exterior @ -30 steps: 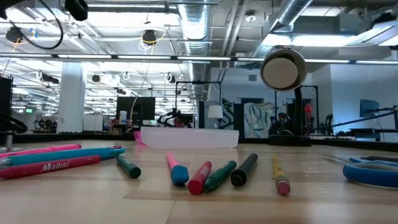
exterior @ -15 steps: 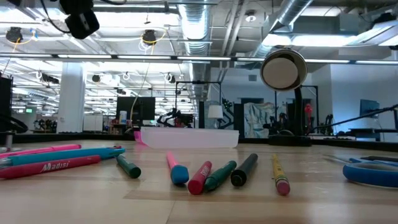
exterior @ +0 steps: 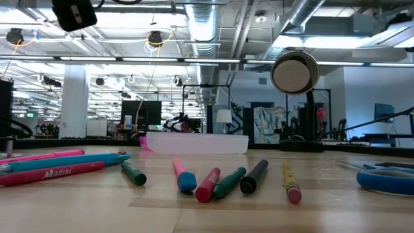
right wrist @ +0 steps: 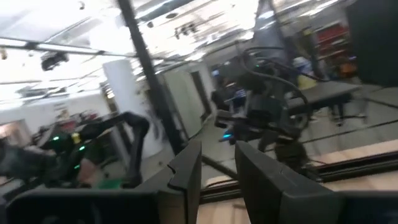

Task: Pick & place school supplies into a supply box
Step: Put the gray pen into the pink supply box

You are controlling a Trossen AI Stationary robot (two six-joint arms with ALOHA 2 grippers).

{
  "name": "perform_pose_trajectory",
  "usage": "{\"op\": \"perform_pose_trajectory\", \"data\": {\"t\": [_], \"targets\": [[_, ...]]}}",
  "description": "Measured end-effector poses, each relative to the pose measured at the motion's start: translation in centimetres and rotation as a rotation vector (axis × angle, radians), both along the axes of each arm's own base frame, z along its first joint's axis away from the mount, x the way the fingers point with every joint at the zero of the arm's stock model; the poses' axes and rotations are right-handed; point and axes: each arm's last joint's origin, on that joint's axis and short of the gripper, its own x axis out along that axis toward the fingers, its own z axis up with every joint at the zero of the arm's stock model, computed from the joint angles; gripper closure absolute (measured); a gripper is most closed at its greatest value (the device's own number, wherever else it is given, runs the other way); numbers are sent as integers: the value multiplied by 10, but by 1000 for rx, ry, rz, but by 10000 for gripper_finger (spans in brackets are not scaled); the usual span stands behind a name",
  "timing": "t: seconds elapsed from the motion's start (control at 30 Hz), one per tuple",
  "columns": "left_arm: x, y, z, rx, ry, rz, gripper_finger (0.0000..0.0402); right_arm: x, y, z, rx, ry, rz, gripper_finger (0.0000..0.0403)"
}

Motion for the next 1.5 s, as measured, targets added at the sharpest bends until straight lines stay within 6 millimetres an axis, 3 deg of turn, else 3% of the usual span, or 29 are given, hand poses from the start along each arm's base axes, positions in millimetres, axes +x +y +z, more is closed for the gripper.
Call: {"op": "perform_pose_trajectory", "data": {"t": [0.3,0.73,1.23,1.5], "targets": [[-8,-23,-20,114,268,136,288,23,12,12,-94,271,33,310],[-17,-58,-67,160,788,474,288,33,6,10,-118,289,0,310],[-7,-99,-116,230,1085,517,286,33,5,10,-118,289,-1,310],[-15,-108,-131,215,1065,576,228,33,5,10,-118,290,0,310]]}}
